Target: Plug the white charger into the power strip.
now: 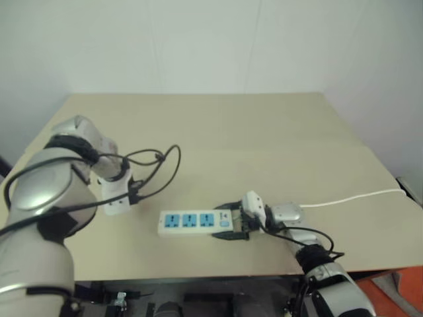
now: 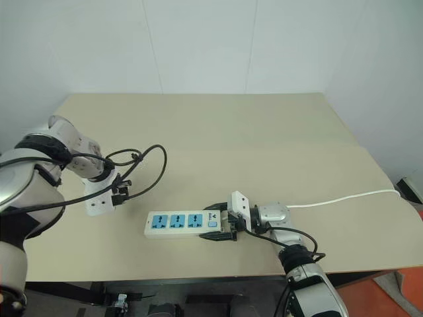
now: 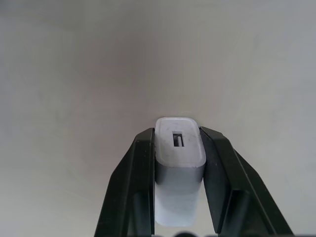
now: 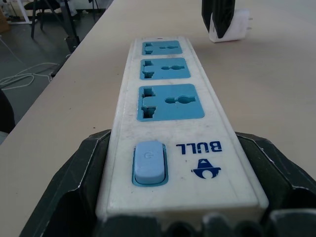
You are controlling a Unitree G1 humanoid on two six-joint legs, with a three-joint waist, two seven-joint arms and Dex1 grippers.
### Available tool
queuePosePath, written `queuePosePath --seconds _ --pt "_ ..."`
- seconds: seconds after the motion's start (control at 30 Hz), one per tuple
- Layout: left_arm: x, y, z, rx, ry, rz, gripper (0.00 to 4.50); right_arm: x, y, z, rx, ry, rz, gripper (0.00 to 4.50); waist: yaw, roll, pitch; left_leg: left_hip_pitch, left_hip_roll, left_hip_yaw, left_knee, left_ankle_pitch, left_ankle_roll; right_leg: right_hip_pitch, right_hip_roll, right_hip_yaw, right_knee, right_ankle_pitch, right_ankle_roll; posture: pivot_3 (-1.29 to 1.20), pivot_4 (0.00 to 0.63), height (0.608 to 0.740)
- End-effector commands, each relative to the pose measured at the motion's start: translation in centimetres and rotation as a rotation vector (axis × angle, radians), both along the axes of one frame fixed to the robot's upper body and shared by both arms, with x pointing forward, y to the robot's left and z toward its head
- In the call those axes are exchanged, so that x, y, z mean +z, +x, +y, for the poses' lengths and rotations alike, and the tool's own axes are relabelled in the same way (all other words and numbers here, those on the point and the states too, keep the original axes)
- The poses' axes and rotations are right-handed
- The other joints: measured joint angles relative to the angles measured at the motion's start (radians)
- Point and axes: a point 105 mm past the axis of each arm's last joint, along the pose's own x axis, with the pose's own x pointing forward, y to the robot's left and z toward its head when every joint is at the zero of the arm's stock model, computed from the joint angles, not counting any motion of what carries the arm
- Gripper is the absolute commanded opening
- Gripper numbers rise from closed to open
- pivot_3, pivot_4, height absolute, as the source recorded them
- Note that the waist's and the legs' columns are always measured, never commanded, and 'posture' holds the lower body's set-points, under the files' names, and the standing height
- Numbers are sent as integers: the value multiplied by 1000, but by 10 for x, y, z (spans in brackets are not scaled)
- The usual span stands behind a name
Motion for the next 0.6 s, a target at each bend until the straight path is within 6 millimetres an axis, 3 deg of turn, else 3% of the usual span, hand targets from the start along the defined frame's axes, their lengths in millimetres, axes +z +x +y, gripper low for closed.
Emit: queuePosePath --seconds 0.03,0.23,0.3,0.37,0.5,0.6 --pt "29 7 -6 32 -113 -85 991 -2 -3 4 7 -2 -4 3419 0 0 0 0 0 0 0 0 0 0 0 0 0 0 0 0 150 740" --pt "64 14 -31 149 -473 -146 991 -2 -3 7 16 4 -4 3419 -1 0 0 0 0 0 0 0 0 0 0 0 0 0 0 0 150 740" --pt "93 29 -59 224 -780 -194 991 -2 -4 9 20 5 -4 3419 0 0 0 0 0 0 0 0 0 0 0 0 0 0 0 0 150 740" --pt "118 36 -72 304 -1004 -168 991 -3 -4 9 22 6 -3 3419 2 0 0 1 0 0 1 0 0 1 0 -1 0 1 -2 0 150 740" --pt "151 37 -79 381 -1258 -62 991 -4 -5 10 29 5 0 3419 -9 0 0 0 0 -1 2 0 0 2 0 -2 0 3 -4 0 150 740" --pt "162 36 -80 415 -1370 -4 991 -4 -4 11 30 6 -1 3419 -11 0 0 1 0 -2 2 0 0 2 0 -1 1 2 -4 0 150 740"
